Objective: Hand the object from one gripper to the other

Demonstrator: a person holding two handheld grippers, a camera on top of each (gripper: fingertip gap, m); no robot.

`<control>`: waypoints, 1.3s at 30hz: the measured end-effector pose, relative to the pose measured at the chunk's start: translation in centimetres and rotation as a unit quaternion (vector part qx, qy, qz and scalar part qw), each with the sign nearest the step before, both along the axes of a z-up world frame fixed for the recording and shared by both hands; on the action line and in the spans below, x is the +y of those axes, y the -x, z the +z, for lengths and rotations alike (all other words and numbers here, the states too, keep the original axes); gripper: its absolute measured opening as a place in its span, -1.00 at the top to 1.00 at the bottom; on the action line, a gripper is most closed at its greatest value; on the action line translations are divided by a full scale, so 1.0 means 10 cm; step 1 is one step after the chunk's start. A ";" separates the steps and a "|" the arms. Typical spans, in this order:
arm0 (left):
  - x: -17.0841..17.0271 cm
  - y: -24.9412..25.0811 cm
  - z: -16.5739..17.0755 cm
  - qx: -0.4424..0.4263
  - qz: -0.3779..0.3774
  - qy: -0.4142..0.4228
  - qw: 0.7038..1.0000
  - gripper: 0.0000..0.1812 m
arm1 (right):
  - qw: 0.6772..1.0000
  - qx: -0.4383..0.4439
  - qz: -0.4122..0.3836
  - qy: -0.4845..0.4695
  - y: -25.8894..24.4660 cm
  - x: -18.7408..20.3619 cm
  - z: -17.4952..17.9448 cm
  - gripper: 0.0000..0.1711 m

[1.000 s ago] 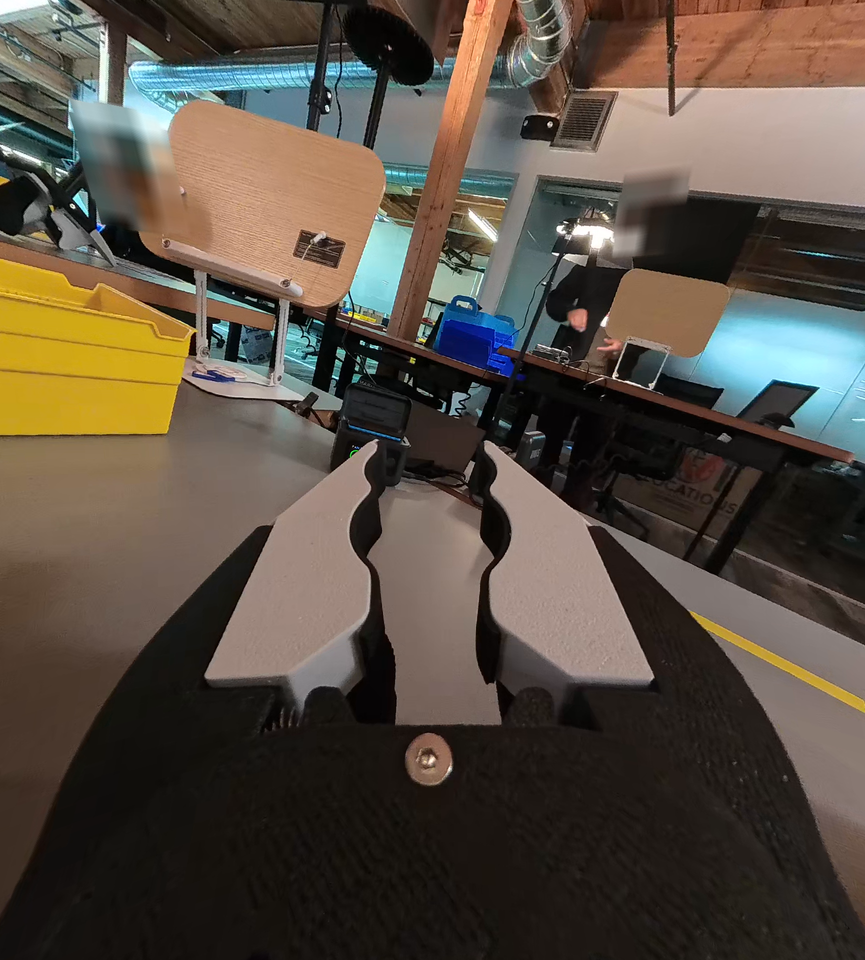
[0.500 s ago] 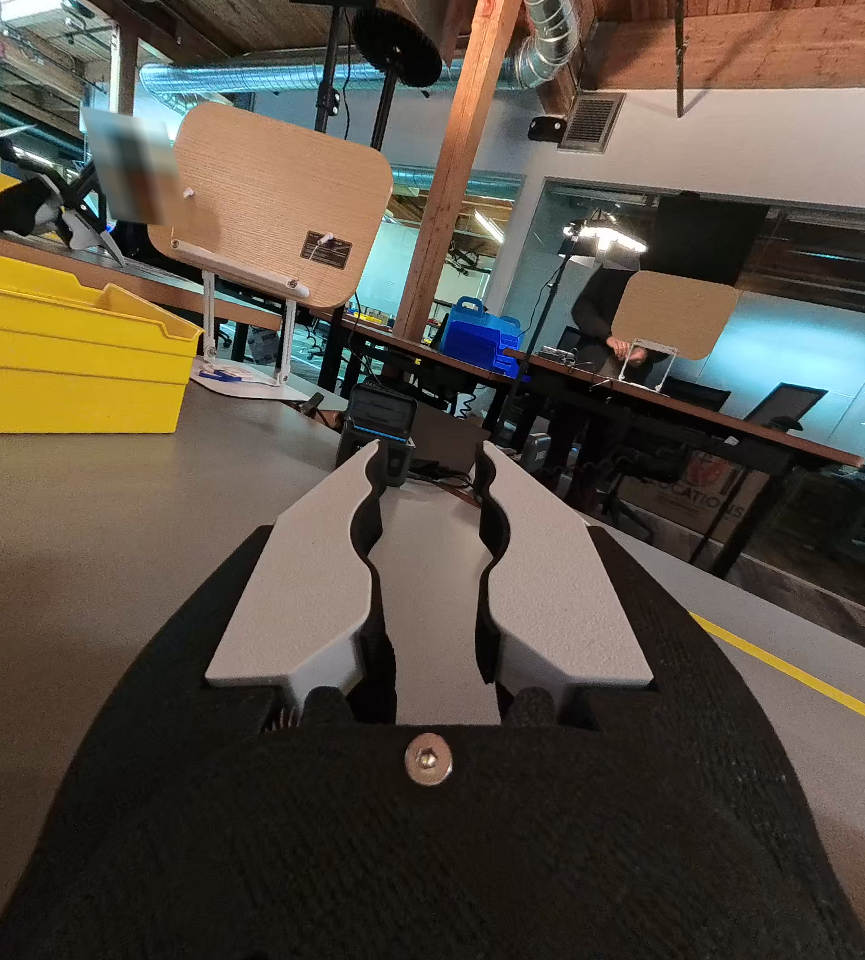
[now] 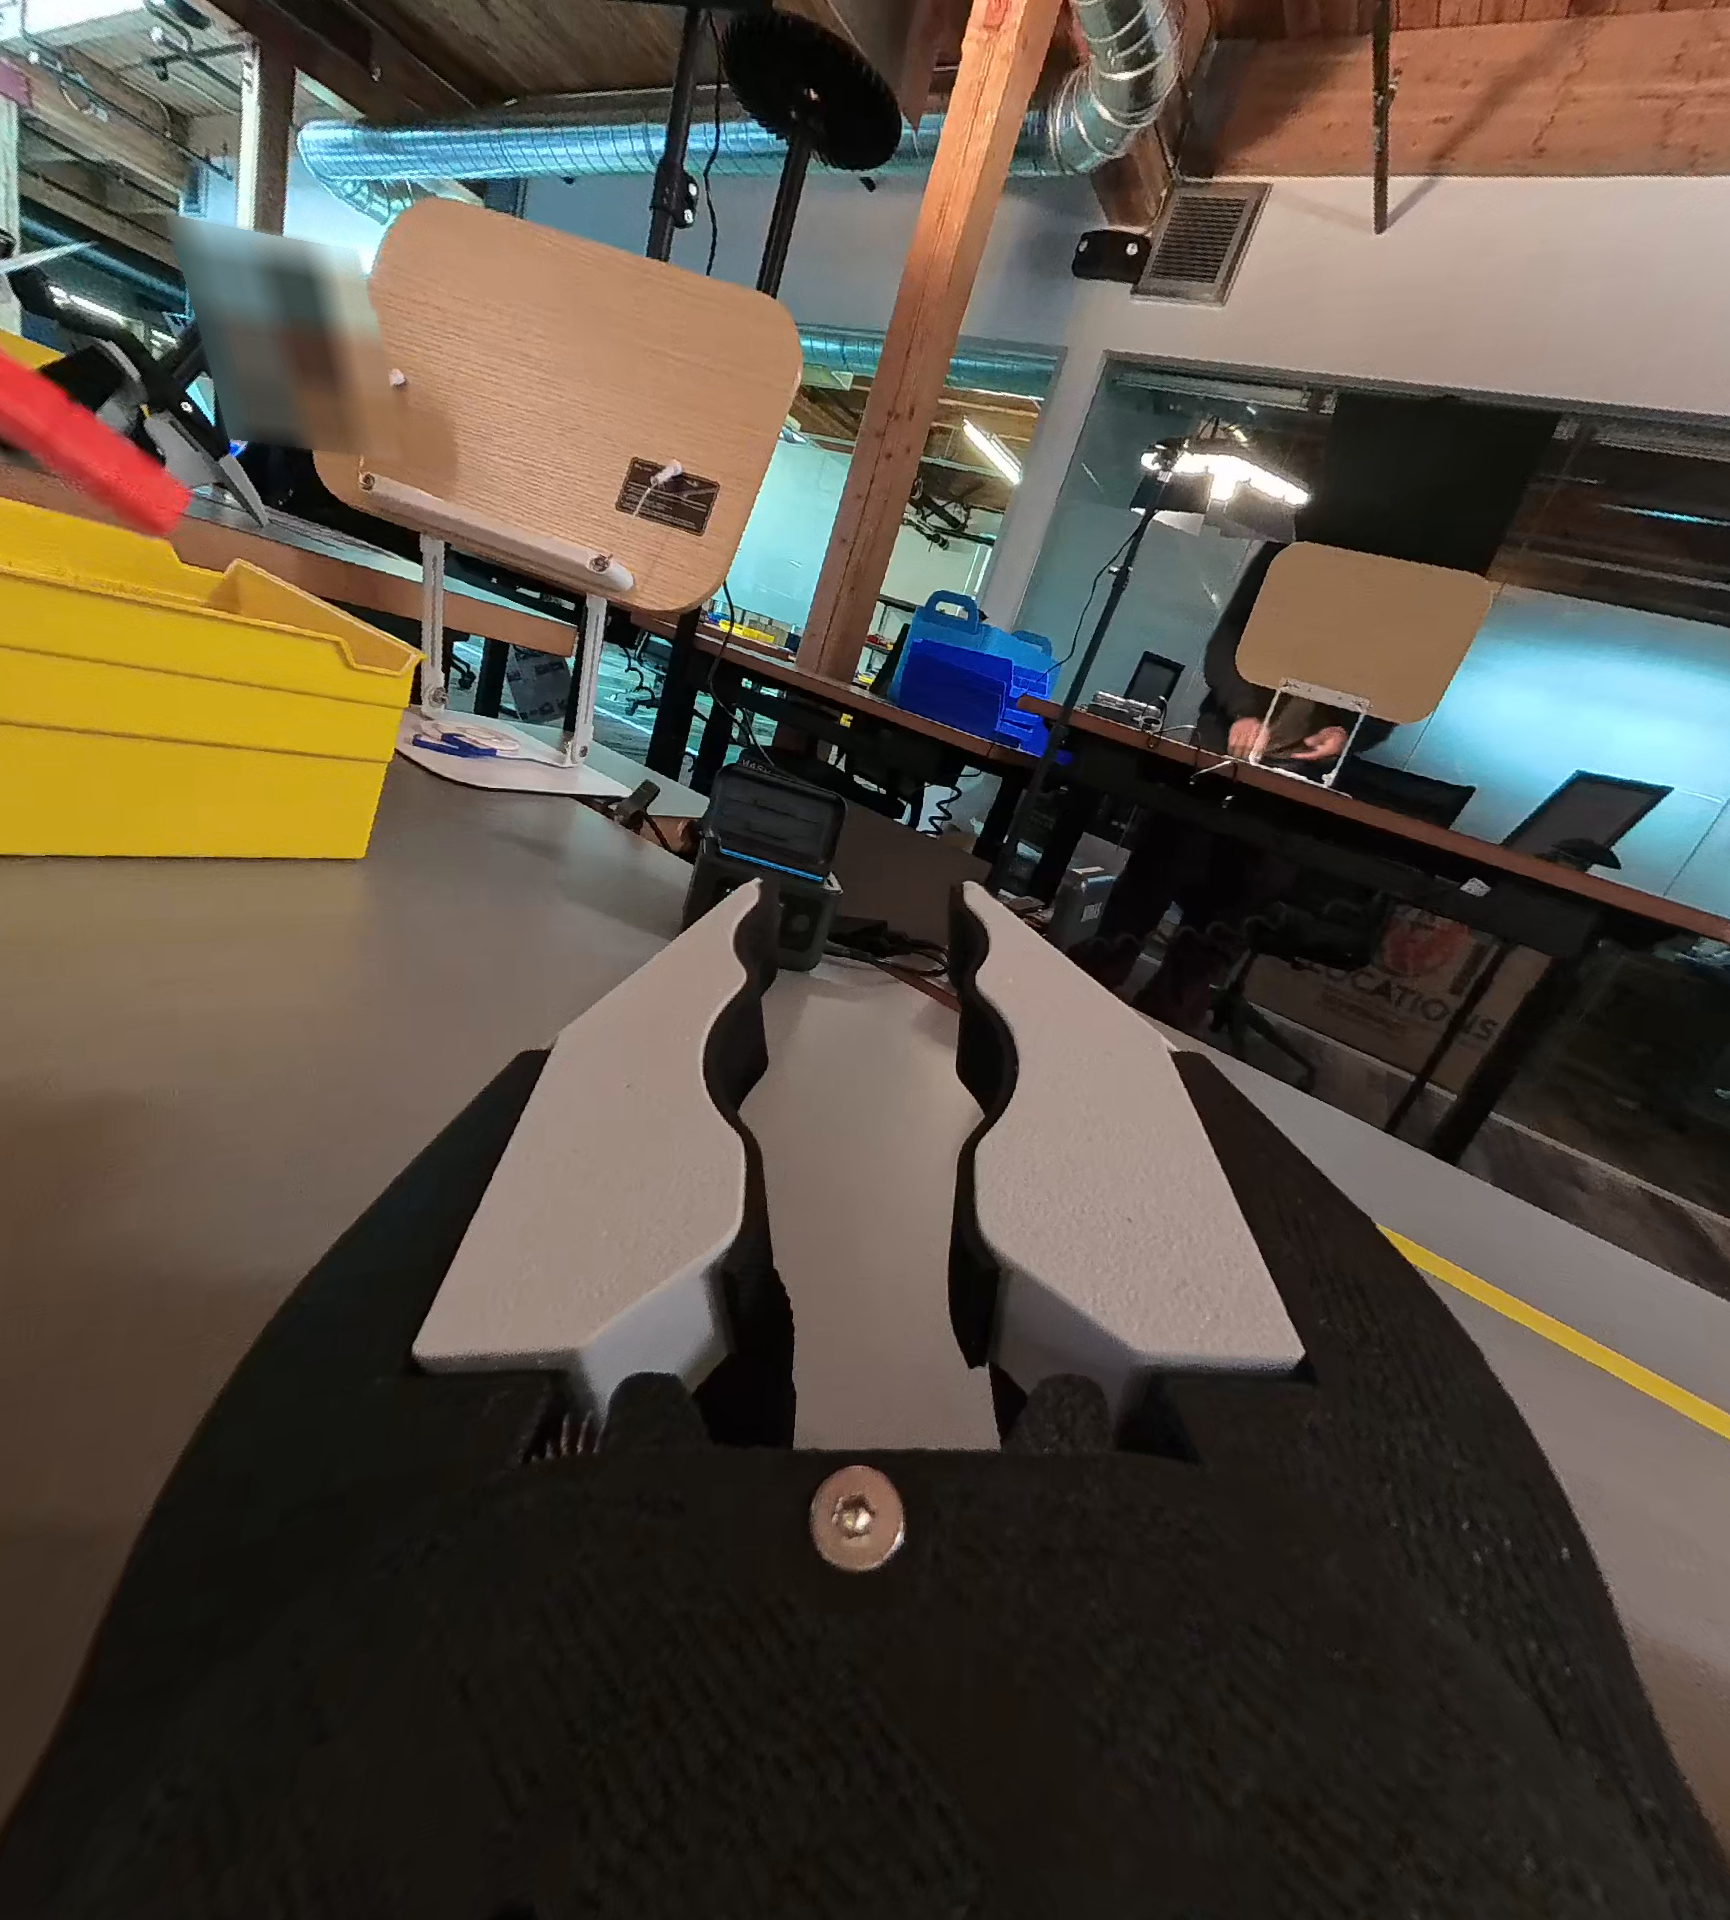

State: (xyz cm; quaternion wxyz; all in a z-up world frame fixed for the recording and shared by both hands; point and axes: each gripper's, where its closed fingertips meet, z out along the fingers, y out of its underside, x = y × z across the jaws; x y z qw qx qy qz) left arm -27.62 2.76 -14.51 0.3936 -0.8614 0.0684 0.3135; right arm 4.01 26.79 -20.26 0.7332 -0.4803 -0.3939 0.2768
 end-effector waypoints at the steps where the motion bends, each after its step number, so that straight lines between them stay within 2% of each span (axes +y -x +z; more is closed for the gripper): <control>1: 0.02 -0.08 0.09 0.017 -0.013 -0.023 1.000 0.71 | 1.000 -0.001 0.003 -0.001 0.00 -0.01 0.00 0.63; 3: 0.13 -0.33 0.25 0.030 -0.045 -0.072 0.996 0.71 | 1.000 -0.001 0.013 -0.002 0.02 -0.04 0.00 0.62; 6: 0.44 -0.89 0.41 0.007 -0.112 -0.156 0.981 0.71 | 1.000 -0.007 0.017 -0.022 0.03 -0.10 0.03 0.58; 10: 1.00 -1.70 0.40 -0.060 -0.207 -0.265 0.940 0.71 | 0.994 -0.037 -0.021 -0.103 -0.09 -0.16 0.11 0.50; 12: 1.29 -2.10 0.32 -0.120 -0.258 -0.316 0.905 0.71 | 0.994 -0.030 -0.015 -0.103 -0.18 -0.20 0.17 0.52; 13: 1.42 -2.30 0.27 -0.165 -0.289 -0.337 0.881 0.74 | 0.997 -0.008 0.014 -0.070 -0.20 -0.23 0.20 0.52; 15: 1.61 -2.74 0.19 -0.263 -0.375 -0.364 0.811 0.78 | 0.991 0.043 0.120 0.037 -0.22 -0.32 0.25 0.52; 17: 1.75 -3.03 0.12 -0.351 -0.431 -0.381 0.739 0.78 | 0.949 0.091 0.242 0.181 -0.23 -0.40 0.31 0.46; 18: 1.81 -3.12 0.08 -0.384 -0.443 -0.388 0.711 0.78 | 0.915 0.122 0.289 0.256 -0.25 -0.39 0.35 0.43; 19: 1.89 -3.18 0.01 -0.407 -0.446 -0.388 0.696 0.78 | 0.878 0.155 0.318 0.323 -0.27 -0.34 0.38 0.41; 21: 2.04 -3.28 -0.14 -0.431 -0.443 -0.376 0.690 0.78 | 0.816 0.207 0.352 0.408 -0.32 -0.23 0.38 0.36; 22: 2.08 -3.34 -0.19 -0.435 -0.448 -0.371 0.687 0.78 | 0.797 0.223 0.354 0.435 -0.33 -0.17 0.37 0.36; 23: 2.11 -3.40 -0.23 -0.429 -0.453 -0.365 0.691 0.78 | 0.783 0.235 0.357 0.453 -0.34 -0.13 0.35 0.37; 25: 2.14 -3.51 -0.30 -0.381 -0.463 -0.351 0.719 0.78 | 0.764 0.248 0.367 0.469 -0.36 -0.12 0.37 0.38; 28: 2.12 -3.59 -0.38 -0.293 -0.467 -0.345 0.759 0.78 | 0.768 0.235 0.341 0.489 -0.33 -0.08 0.29 0.68; 29: 2.10 -3.60 -0.39 -0.287 -0.470 -0.344 0.760 0.77 | 0.766 0.232 0.346 0.490 -0.33 -0.10 0.29 0.69; 30: 2.07 -3.62 -0.40 -0.294 -0.481 -0.334 0.756 0.70 | 0.768 0.228 0.348 0.487 -0.33 -0.10 0.30 0.70; 31: 2.05 -3.60 -0.41 -0.309 -0.483 -0.324 0.753 0.47 | 0.782 0.221 0.337 0.476 -0.33 -0.09 0.30 0.70; 32: 2.06 -3.54 -0.43 -0.324 -0.470 -0.317 0.757 0.27 | 0.806 0.205 0.317 0.456 -0.34 -0.07 0.28 0.71; 34: 2.05 -3.39 -0.43 -0.342 -0.453 -0.315 0.760 0.06 | 0.867 0.159 0.257 0.396 -0.35 -0.02 0.24 0.71; 37: 2.05 -3.25 -0.40 -0.347 -0.438 -0.325 0.763 -0.05 | 0.960 0.071 0.121 0.243 -0.44 0.09 0.24 0.71; 39: 2.03 -3.26 -0.39 -0.339 -0.441 -0.328 0.764 -0.05 | 0.994 -0.009 0.017 0.108 -0.50 0.15 0.24 0.71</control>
